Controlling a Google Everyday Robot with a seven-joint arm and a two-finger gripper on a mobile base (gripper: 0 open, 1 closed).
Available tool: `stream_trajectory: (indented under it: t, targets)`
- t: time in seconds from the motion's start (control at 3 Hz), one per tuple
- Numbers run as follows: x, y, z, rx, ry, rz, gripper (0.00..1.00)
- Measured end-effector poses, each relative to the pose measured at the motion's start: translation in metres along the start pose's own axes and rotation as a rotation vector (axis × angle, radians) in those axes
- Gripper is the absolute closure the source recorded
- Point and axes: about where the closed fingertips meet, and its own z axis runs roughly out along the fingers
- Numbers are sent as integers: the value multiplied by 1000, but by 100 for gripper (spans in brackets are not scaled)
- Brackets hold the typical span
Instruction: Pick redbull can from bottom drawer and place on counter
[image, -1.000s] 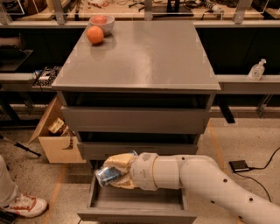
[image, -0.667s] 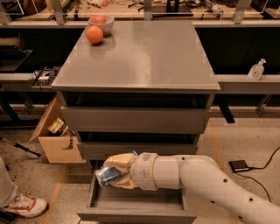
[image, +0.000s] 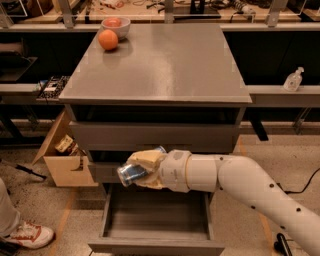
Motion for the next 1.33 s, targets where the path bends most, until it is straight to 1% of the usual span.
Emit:
stream_trajectory:
  t: [0.33,0.67,1.33]
  targets:
    - [27,-39,-10,-8,67,-80,100]
    - [51,-70,-13,-24,97,-126,100]
    - [105,-132,-15,-36,127,-155,100]
